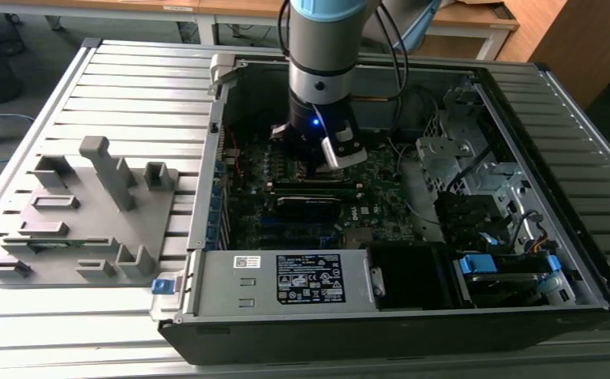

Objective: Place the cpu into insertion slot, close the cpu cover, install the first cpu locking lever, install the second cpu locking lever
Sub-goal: 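Install the second cpu locking lever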

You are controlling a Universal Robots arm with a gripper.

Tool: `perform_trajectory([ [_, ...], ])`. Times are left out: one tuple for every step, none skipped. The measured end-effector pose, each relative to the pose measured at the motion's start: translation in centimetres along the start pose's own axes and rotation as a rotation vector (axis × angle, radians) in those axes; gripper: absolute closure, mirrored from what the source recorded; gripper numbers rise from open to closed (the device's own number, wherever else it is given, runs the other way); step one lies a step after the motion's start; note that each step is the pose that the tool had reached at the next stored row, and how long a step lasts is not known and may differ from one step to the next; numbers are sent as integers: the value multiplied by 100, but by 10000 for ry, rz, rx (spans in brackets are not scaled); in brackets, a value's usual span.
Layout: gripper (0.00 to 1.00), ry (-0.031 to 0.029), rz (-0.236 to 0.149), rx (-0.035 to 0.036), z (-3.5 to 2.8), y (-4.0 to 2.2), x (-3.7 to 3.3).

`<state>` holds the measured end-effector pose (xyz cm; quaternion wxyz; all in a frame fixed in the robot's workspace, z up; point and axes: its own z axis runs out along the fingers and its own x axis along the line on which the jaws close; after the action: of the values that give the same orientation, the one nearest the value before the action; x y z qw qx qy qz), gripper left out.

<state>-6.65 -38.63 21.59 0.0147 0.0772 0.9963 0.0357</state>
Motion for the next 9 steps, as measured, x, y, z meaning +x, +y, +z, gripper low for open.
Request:
perform_trajectory([
  [89, 0, -1, 0, 5, 0, 4],
  [89, 0, 0, 0, 11, -2, 10],
  [89, 0, 1, 1, 17, -4, 18],
  [89, 0, 1, 1, 23, -6, 26],
  [89, 1, 1, 3, 26, -7, 33],
  [89, 1, 1, 3, 29, -9, 41],
  [89, 0, 2, 1, 30, -9, 48],
  [89, 1, 1, 2, 30, -9, 50],
  [89, 0, 1, 2, 30, -10, 52],
])
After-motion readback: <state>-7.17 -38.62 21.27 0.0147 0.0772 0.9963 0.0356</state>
